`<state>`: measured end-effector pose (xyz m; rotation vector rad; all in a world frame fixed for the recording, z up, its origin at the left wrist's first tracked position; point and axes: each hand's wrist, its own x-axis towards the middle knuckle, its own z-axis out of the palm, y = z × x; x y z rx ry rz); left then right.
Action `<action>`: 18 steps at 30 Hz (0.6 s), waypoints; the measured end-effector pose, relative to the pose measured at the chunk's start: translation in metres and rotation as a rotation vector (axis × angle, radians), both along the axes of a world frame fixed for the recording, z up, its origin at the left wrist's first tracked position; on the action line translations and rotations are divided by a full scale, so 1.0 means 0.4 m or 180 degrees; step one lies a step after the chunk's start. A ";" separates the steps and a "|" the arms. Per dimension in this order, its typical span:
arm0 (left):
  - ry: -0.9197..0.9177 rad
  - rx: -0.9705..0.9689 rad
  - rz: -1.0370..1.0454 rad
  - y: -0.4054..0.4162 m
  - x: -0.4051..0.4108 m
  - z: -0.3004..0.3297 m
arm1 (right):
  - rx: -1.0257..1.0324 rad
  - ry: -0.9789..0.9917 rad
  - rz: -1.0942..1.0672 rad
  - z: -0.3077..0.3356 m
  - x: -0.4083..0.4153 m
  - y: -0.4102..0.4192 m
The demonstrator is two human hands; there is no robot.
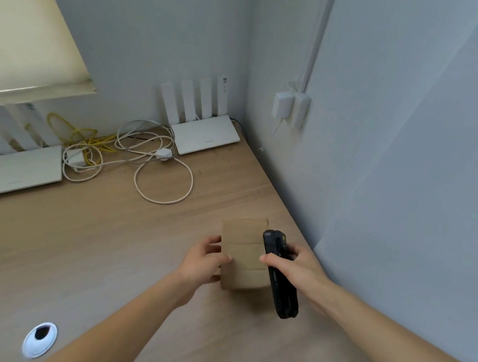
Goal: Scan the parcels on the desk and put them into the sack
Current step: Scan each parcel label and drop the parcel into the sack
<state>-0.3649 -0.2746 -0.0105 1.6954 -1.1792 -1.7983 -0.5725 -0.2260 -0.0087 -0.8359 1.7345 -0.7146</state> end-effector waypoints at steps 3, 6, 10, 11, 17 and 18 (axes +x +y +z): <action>0.0181 -0.0078 0.0290 0.021 -0.005 0.058 | -0.0100 -0.0055 -0.0087 0.047 -0.004 0.015; 0.0265 -0.0268 0.0408 0.052 -0.001 0.130 | -0.0219 -0.0107 -0.0109 0.113 -0.004 0.042; 0.0351 -0.0452 0.0412 0.117 0.027 0.243 | -0.0423 -0.0071 -0.0107 0.249 0.015 0.120; 0.0404 -0.0486 0.0384 0.139 0.035 0.276 | -0.0473 -0.0053 -0.0101 0.287 0.023 0.146; 0.0520 -0.0917 0.0202 0.315 0.116 0.497 | -0.0838 -0.0049 -0.0004 0.515 0.102 0.348; 0.0516 -0.1070 0.0151 0.347 0.136 0.530 | -0.0898 -0.0068 0.0017 0.555 0.119 0.385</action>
